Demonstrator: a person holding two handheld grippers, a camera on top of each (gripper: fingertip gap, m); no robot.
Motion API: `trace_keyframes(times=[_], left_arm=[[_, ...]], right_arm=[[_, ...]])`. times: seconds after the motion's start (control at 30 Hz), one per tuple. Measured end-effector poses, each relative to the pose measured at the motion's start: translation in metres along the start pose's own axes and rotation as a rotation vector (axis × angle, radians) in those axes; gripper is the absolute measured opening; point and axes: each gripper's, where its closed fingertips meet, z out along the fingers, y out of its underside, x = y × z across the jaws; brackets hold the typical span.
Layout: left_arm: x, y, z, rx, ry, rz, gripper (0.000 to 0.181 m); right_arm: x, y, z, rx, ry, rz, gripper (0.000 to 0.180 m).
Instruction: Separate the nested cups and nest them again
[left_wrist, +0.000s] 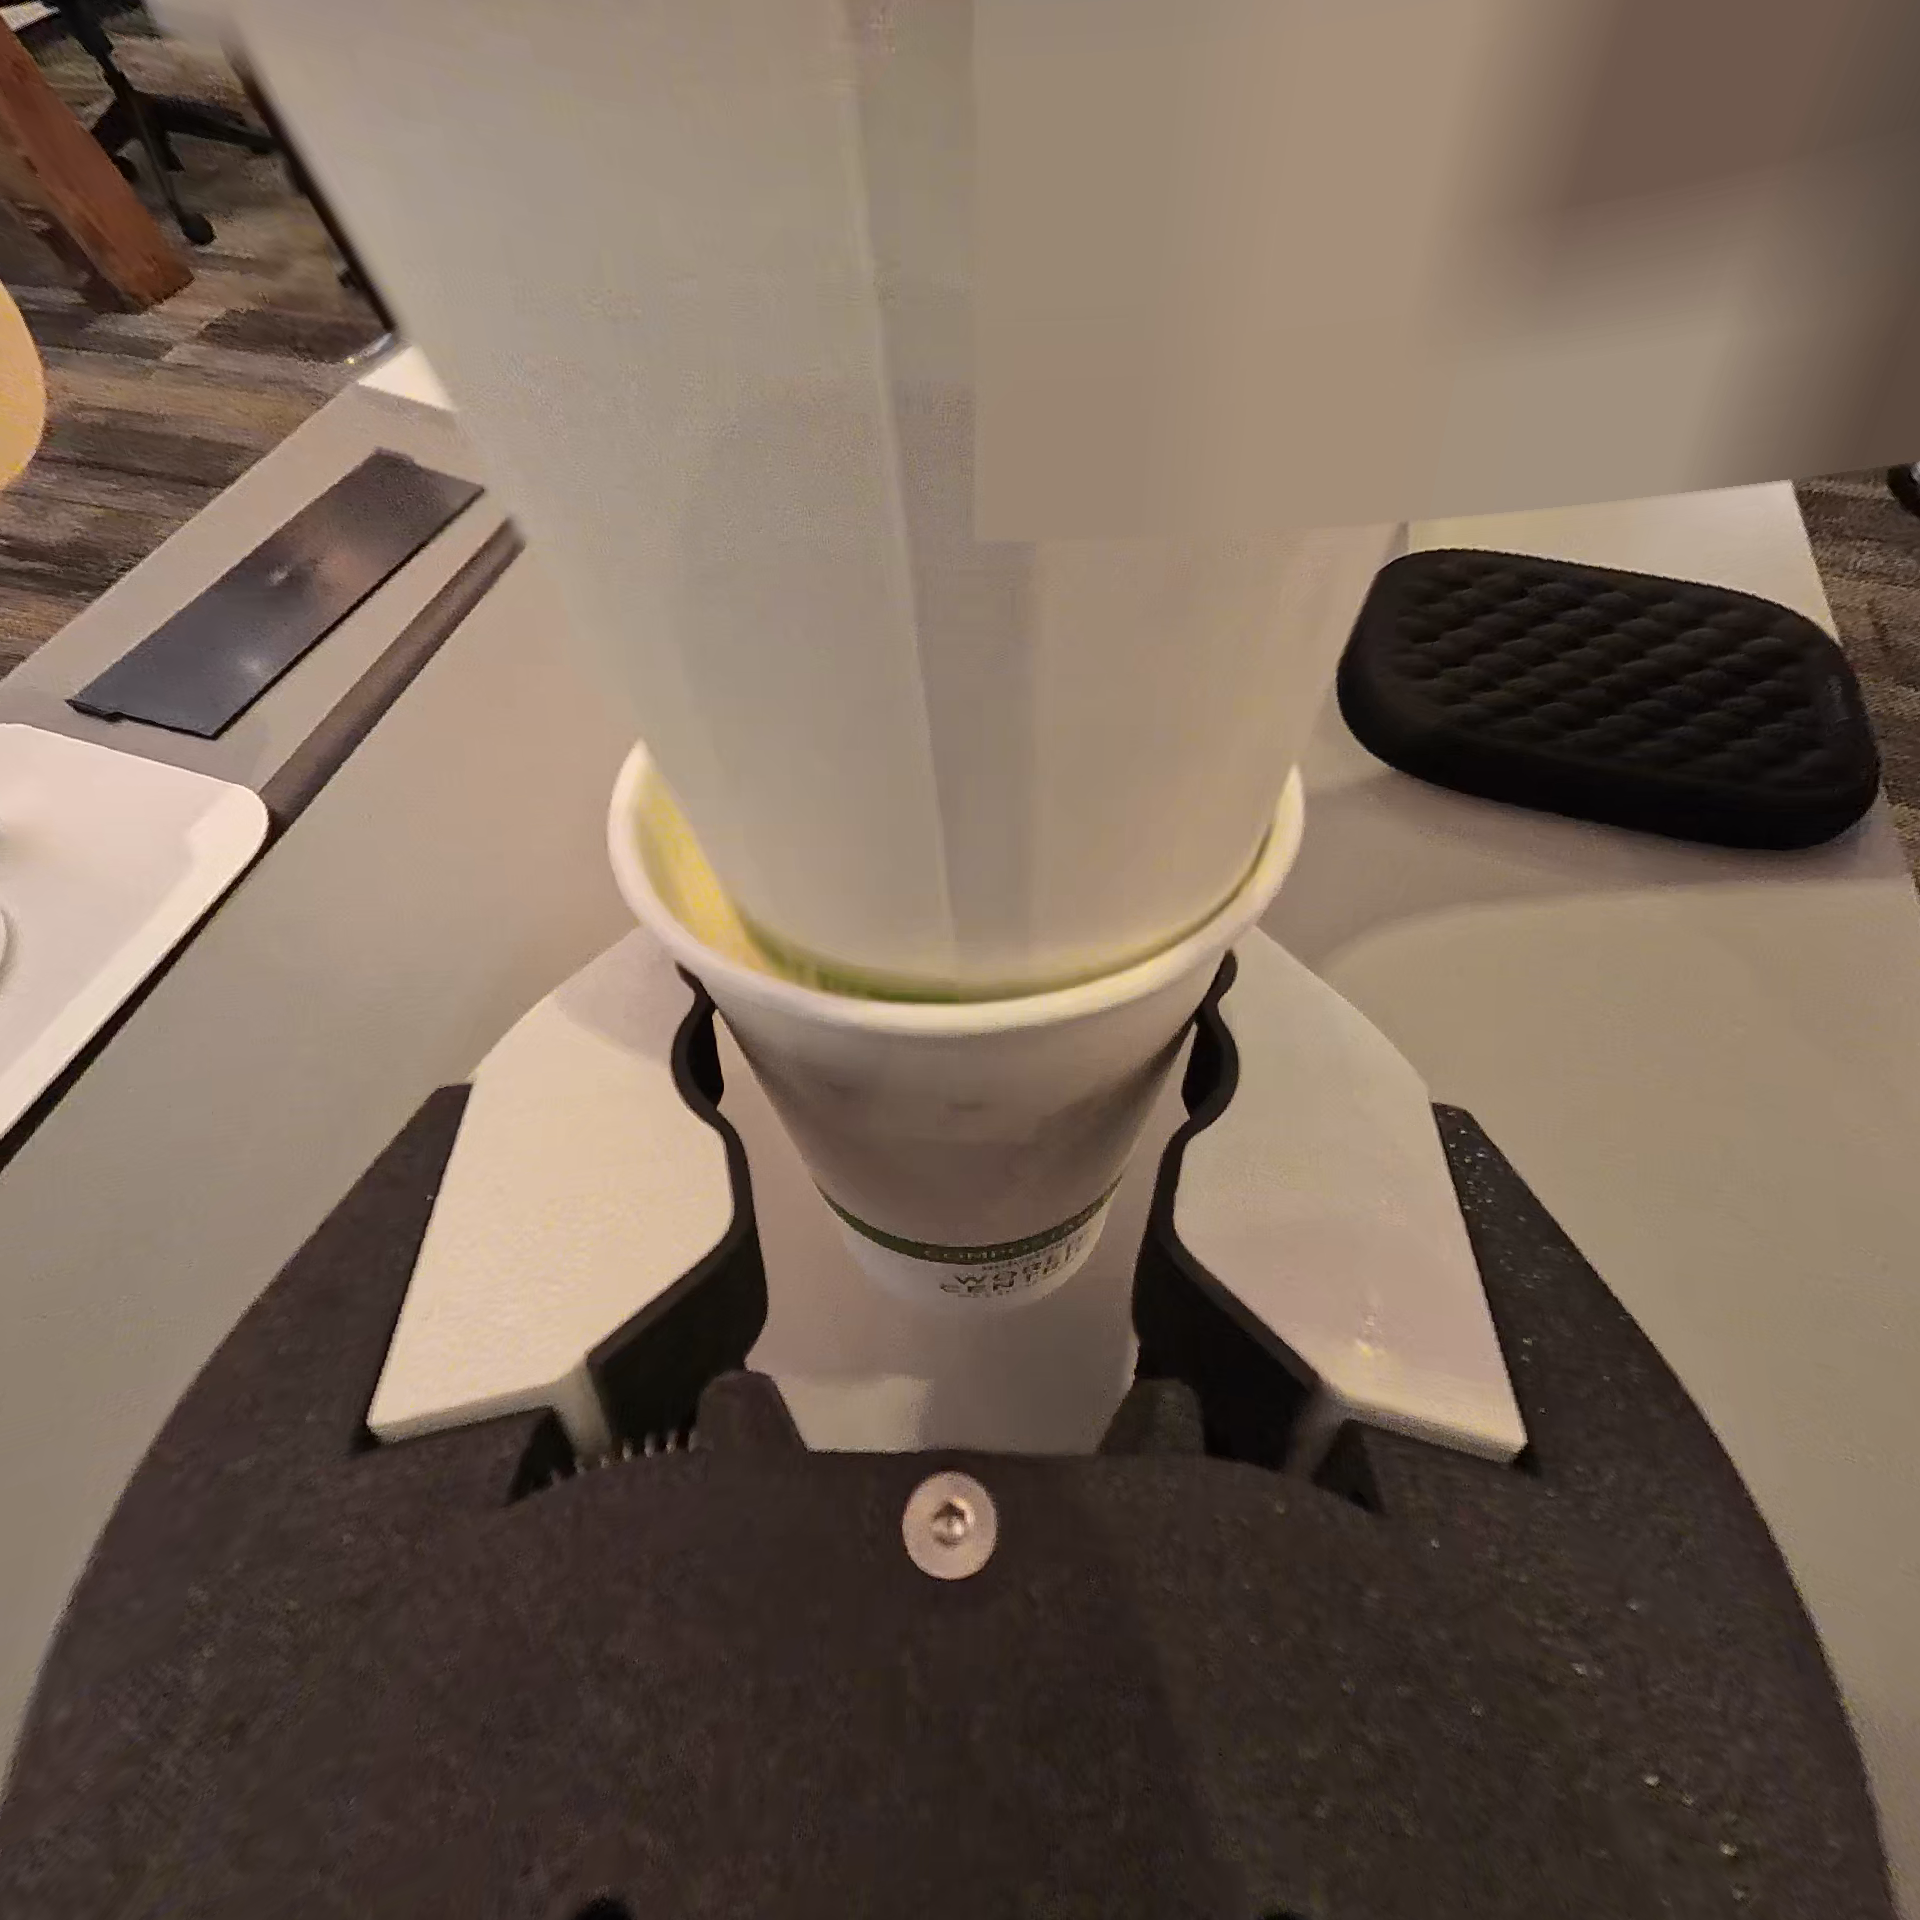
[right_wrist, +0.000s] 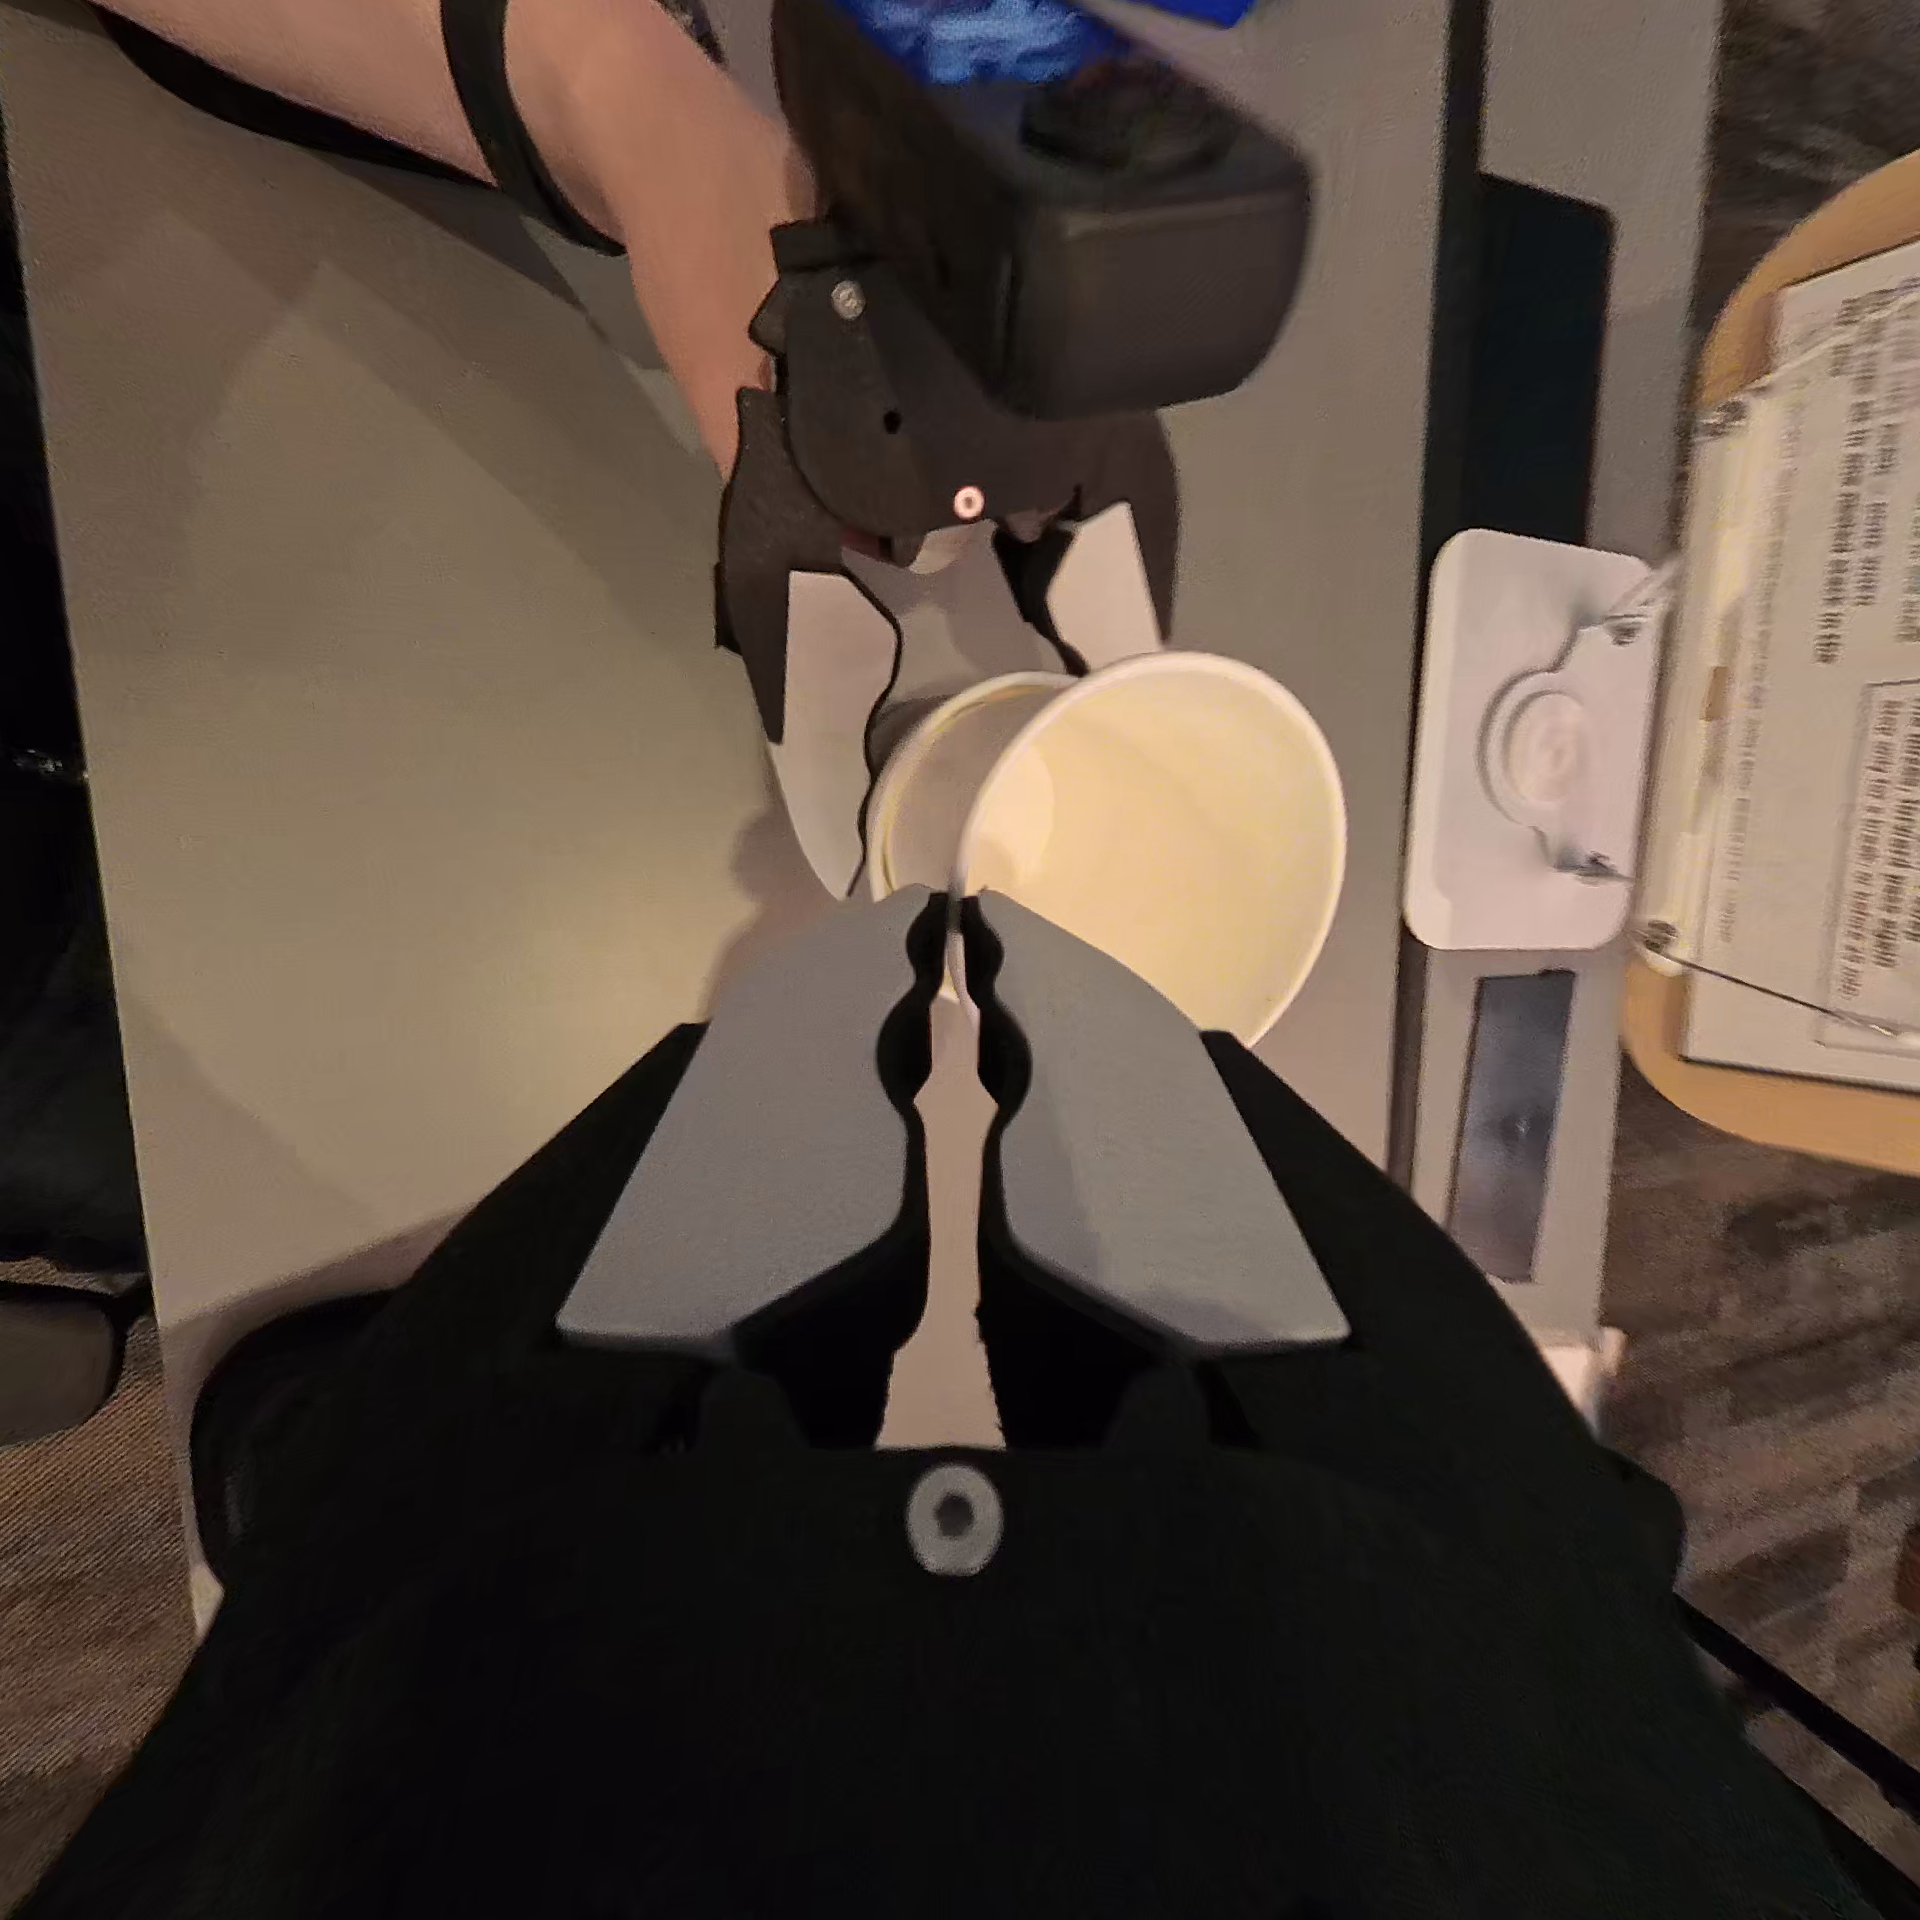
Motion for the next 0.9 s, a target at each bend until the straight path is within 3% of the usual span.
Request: trace_keyframes(times=[0.13, 0.23, 0.37, 0.47, 0.67, 0.9], left_arm=[[-0.002, 0.002, 0.001, -0.006, -0.002, -0.007, 0.088], [-0.004, 0.004, 0.0, -0.011, -0.004, -0.01, 0.088], [-0.004, 0.005, 0.001, -0.02, -0.001, -0.01, 0.089], [-0.003, 0.006, 0.003, -0.023, 0.0, -0.007, 0.089], [-0.002, 0.009, 0.005, -0.034, 0.005, -0.008, 0.089], [-0.003, 0.009, 0.005, -0.032, 0.003, -0.013, 0.089]], right_arm=[[0.014, 0.004, -0.062, 0.002, 0.134, 0.018, 0.002], [0.024, 0.034, -0.122, -0.044, 0.281, 0.085, 0.002], [0.028, 0.123, -0.198, -0.176, 0.492, 0.277, 0.002], [0.014, 0.201, -0.232, -0.214, 0.581, 0.464, 0.002], [-0.036, 0.333, -0.232, -0.305, 0.6, 0.753, 0.002], [-0.079, 0.409, -0.196, -0.329, 0.577, 0.903, 0.002]])
